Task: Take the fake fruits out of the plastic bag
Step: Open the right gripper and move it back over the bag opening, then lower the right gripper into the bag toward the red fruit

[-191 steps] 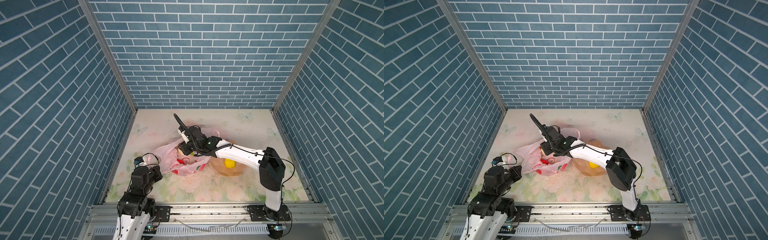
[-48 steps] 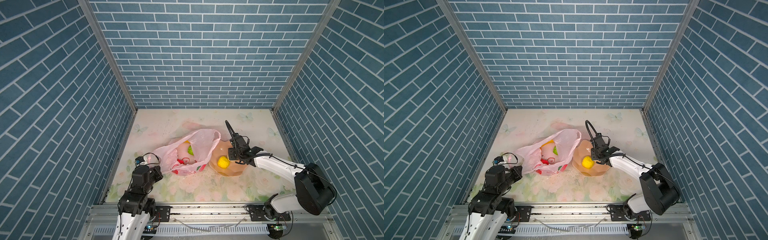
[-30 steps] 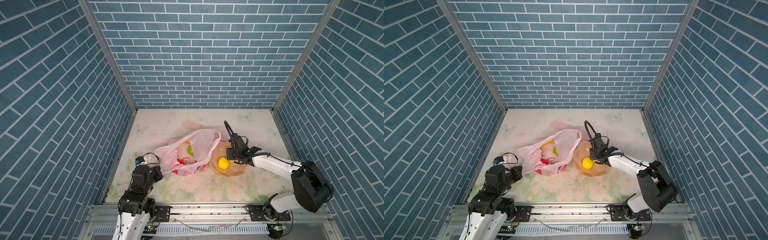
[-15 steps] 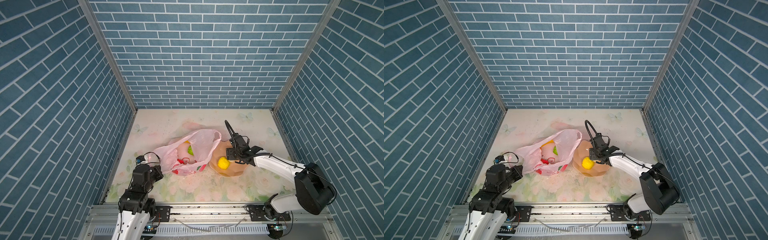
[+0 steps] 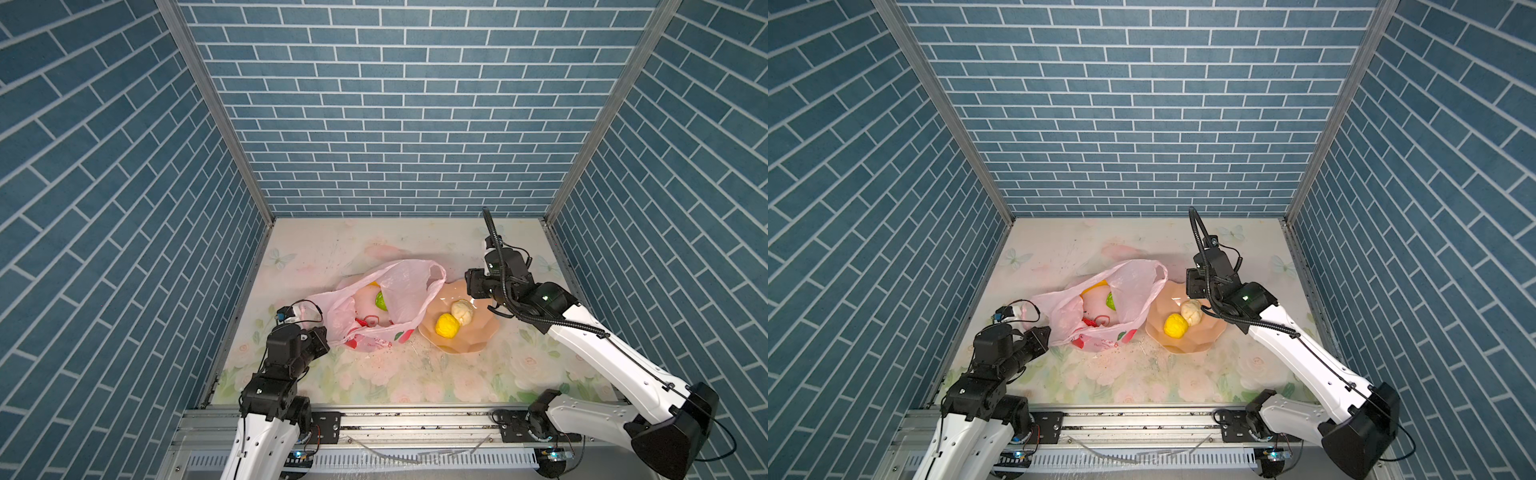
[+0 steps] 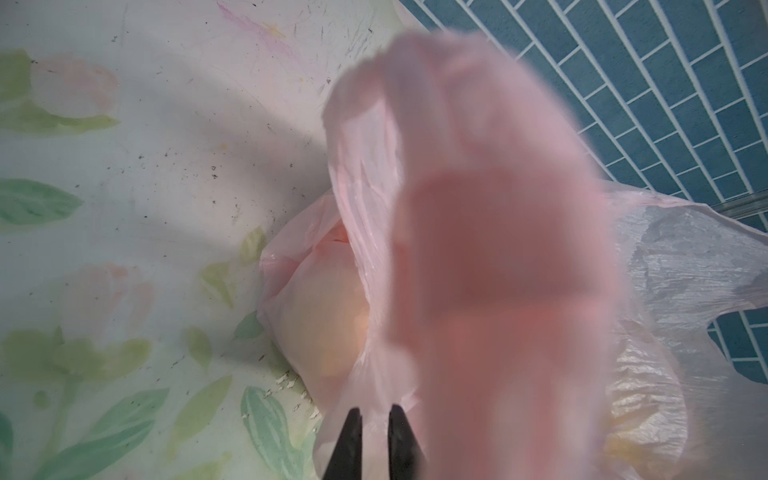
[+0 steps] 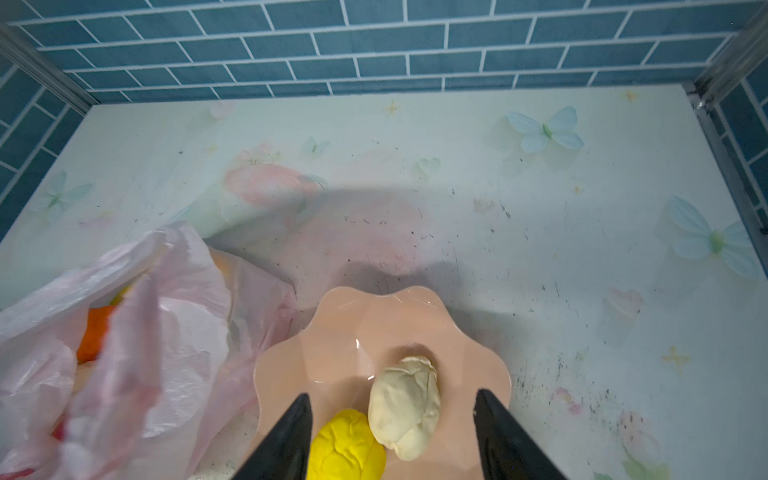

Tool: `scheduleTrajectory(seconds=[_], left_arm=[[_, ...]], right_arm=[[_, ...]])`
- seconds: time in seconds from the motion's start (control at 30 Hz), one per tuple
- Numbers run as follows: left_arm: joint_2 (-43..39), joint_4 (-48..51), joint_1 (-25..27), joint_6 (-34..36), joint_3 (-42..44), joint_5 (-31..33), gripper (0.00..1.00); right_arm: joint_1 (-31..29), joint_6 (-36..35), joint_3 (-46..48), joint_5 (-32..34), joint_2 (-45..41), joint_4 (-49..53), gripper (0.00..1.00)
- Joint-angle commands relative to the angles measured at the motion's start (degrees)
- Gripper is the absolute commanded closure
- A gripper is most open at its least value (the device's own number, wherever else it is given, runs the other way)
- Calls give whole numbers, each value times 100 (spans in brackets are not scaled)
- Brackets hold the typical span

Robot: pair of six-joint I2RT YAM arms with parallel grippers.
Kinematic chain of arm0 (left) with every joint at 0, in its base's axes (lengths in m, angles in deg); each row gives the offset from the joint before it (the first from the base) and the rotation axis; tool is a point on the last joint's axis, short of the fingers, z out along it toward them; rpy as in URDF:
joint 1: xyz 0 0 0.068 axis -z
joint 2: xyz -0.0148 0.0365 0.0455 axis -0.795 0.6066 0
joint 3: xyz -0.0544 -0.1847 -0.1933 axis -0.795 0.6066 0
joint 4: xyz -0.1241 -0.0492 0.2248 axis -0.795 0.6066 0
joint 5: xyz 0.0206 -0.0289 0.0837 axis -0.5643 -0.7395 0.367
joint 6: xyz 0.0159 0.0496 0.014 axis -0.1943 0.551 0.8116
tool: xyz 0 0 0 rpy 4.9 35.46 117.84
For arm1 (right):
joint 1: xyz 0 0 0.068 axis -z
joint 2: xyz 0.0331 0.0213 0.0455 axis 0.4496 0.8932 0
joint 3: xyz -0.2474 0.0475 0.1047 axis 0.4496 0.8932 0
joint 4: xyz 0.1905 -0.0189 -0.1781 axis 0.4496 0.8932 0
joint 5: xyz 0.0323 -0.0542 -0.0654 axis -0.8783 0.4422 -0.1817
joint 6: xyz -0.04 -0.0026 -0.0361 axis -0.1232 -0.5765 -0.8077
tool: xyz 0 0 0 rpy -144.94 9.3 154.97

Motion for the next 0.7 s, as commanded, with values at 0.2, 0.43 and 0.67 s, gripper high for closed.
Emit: scheduleTrajectory(seconds=[0.2, 0.43, 0.67], left_arm=[[417, -380, 89, -43, -25, -149, 85], [416, 119, 126, 53, -311, -17, 85], [799, 18, 216, -45, -323, -70, 85]], right_arm=[[-1061, -545, -1962, -493, 1762, 198, 43], [-1584, -97, -2403, -1563, 2970, -279, 52], [-2016, 291, -2643, -2150, 3948, -463, 56]])
